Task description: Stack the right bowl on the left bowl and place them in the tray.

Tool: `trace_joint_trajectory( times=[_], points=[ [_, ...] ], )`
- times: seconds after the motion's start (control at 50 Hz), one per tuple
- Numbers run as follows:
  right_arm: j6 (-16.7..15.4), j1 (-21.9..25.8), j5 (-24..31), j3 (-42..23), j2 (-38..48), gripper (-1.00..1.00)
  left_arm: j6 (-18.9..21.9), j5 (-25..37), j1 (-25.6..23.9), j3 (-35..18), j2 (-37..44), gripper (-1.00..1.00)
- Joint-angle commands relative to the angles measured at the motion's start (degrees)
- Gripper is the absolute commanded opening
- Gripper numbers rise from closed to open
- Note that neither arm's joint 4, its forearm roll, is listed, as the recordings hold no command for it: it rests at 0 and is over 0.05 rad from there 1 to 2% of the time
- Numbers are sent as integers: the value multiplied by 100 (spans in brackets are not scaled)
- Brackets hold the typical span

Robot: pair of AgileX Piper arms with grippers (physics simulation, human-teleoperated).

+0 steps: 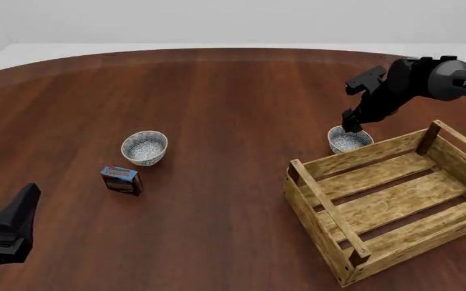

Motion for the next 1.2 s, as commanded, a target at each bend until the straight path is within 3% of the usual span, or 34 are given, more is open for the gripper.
trace_joint_trajectory(
  times=[0.02,0.9,0.92,1.2],
  points=[
    [-3,-7,-85,74,103,100,24,-37,5,0,45,100],
    [39,44,-404,248,458,100,38,-88,4,0,120,100],
    [32,41,-408,245,458,-100,39,-104,4,0,137,100],
    [36,66,-371,190,401,-100,40,-168,2,0,195,100]
  ],
)
